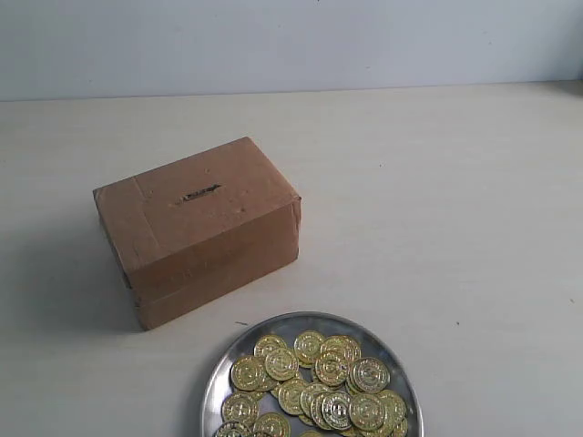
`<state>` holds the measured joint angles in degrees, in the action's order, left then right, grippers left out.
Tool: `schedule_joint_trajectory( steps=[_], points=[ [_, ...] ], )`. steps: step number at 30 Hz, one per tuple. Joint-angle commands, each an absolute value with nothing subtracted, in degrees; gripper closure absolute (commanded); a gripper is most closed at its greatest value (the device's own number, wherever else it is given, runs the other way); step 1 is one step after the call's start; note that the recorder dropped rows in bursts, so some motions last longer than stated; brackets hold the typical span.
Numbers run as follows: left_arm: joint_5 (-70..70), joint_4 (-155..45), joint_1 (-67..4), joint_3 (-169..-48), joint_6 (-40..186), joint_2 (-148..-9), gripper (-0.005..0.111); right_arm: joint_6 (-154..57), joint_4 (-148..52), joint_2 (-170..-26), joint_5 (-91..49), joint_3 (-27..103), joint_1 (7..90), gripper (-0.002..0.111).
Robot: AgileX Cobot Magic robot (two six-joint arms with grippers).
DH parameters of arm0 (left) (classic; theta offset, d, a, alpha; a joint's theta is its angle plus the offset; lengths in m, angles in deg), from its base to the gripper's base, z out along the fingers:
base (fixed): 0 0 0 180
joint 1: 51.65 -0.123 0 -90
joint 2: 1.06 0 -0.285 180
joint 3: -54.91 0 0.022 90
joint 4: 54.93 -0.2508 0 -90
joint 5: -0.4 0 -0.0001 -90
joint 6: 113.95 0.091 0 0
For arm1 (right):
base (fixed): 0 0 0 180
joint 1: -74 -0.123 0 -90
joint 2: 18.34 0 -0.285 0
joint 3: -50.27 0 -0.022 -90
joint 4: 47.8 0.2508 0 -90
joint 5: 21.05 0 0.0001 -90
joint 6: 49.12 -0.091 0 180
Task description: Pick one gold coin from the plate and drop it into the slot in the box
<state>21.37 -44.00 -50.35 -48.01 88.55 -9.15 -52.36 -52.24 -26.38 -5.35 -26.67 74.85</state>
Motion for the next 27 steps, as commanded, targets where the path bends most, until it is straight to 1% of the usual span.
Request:
schedule_joint_trajectory(
  steps=[1, 10, 15, 17, 21, 27],
  points=[
    [20.8, -44.1, -50.45, -47.87, 88.3, -8.85, 0.107, -52.09, -52.24, -26.12, -5.64, -26.95, 75.0, 0.108],
    [20.8, -44.1, -50.45, -47.87, 88.3, -8.85, 0.107, -52.09, -52.1, -26.12, -5.64, -26.95, 75.0, 0.108],
    [20.8, -44.1, -50.45, -47.87, 88.3, -8.85, 0.107, -52.14, -43.86, -26.12, -7.8, -26.95, 75.0, 0.108],
    [20.8, -44.1, -50.45, -47.87, 88.3, -8.85, 0.107, -52.14, -43.51, -26.12, -8.17, -26.95, 75.0, 0.108],
    [20.8, -44.1, -50.45, -47.87, 88.3, -8.85, 0.107, -55.65, -38.71, -26.12, -12.44, -26.95, 75.0, 0.108],
    [20.8, -44.1, -50.45, -47.87, 88.3, -8.85, 0.107, -56.39, -38.19, -26.12, -13.42, -26.95, 75.0, 0.108]
  ],
)
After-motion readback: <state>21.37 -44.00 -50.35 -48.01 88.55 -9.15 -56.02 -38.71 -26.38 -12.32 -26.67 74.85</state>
